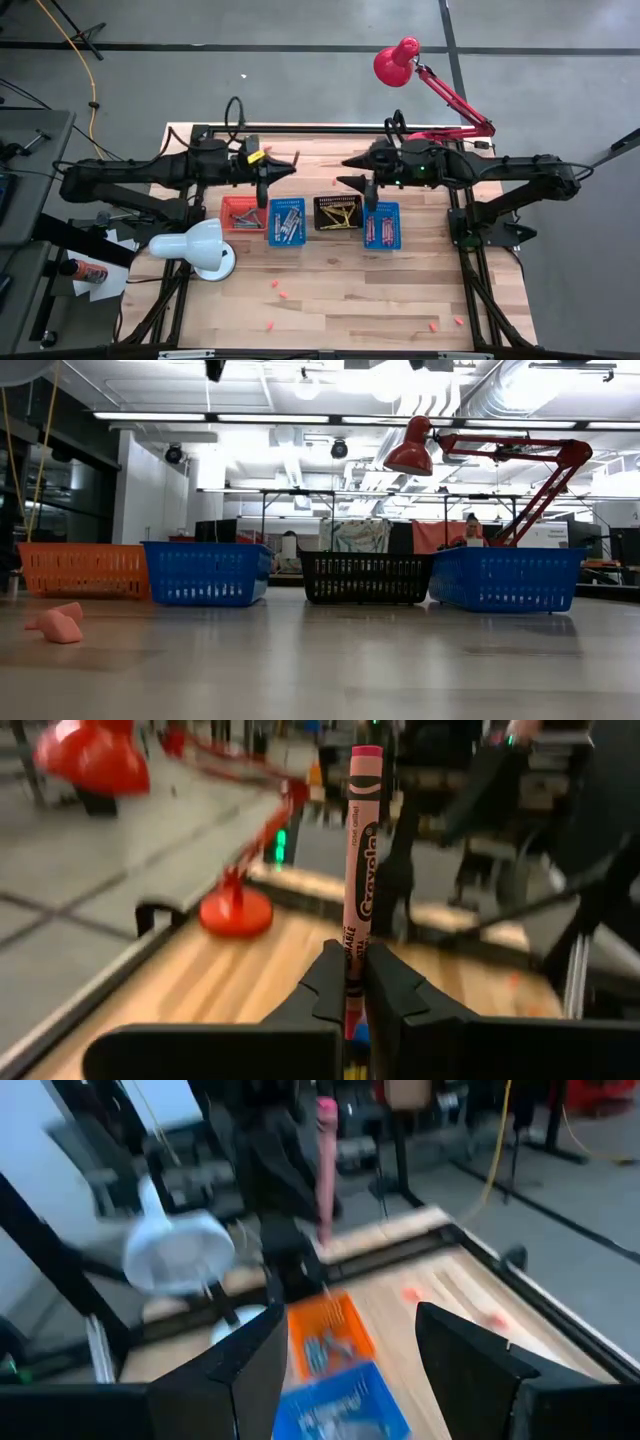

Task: Sort crayons
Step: Put the pink crayon from the left blue bin into the right blue bin

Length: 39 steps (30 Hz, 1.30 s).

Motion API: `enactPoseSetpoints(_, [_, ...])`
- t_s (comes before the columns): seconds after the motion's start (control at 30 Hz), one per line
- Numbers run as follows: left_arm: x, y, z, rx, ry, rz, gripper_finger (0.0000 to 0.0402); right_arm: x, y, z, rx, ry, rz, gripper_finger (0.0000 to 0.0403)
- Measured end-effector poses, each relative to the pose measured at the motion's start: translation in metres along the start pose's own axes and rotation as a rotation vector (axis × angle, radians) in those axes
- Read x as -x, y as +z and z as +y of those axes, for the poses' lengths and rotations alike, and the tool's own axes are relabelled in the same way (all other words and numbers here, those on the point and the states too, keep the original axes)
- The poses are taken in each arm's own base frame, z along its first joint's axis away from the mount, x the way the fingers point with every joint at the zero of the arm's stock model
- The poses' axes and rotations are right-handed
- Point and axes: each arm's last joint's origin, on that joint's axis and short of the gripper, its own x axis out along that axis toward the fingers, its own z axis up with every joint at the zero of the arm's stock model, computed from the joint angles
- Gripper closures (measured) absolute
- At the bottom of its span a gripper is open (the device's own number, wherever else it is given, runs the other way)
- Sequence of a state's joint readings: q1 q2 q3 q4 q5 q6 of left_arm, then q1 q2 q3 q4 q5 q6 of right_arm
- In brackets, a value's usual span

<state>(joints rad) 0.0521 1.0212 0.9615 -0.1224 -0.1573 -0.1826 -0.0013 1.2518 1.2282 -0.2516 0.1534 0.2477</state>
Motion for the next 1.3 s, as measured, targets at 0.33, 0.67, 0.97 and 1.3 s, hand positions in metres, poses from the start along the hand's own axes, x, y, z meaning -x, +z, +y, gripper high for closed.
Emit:
enactPoseSetpoints(0.33, [-0.044,-0.001,-0.011,0.047,-0.061,-0.144,0.0401,-0.041,0.008,0.005,-0.094,0.060,-0.220,0.0188])
enactPoseSetpoints(0.67, [-0.056,-0.008,-0.022,0.046,-0.088,-0.149,0.0401,-0.050,0.006,0.001,-0.127,0.063,-0.217,0.0188])
enactPoseSetpoints(0.97, [-0.056,-0.008,-0.021,0.026,-0.067,-0.151,0.0401,-0.049,0.008,0.001,-0.130,0.065,-0.229,0.0271])
enactPoseSetpoints(1.3, [-0.056,-0.009,-0.020,0.018,-0.047,-0.142,0.0374,-0.049,0.007,0.001,-0.102,0.061,-0.228,0.0381])
